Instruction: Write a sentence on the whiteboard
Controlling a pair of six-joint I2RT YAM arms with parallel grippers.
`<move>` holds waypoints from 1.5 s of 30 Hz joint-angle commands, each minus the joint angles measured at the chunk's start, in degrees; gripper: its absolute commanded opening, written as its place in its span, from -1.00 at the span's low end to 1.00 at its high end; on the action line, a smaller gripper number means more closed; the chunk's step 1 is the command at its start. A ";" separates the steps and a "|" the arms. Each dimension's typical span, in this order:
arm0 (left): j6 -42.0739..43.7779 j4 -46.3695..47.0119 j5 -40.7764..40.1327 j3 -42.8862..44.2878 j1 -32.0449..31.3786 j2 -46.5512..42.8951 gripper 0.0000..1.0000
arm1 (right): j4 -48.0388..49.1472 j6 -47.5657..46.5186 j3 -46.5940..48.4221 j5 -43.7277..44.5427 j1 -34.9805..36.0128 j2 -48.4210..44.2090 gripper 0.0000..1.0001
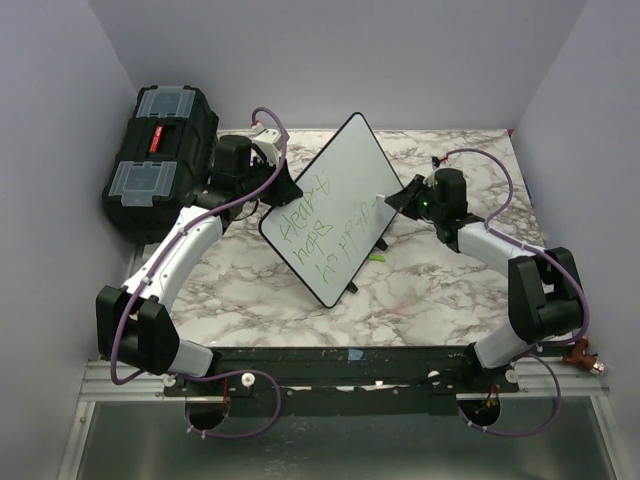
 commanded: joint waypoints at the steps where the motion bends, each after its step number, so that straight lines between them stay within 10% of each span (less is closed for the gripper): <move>1: 6.91 -2.07 -1.41 -0.16 -0.37 0.82 -1.00 | -0.65 -1.05 0.70 -1.98 0.11 0.66 -0.99; 20: 6.74 -1.98 -1.30 -0.38 -0.42 0.39 -1.00 | -0.62 -0.93 -6.76 -6.87 0.12 -2.50 -0.99; 45: 6.65 -1.90 -1.23 -0.77 -0.42 -0.15 -1.00 | -8.19 -3.36 4.38 10.39 0.13 -2.73 -0.99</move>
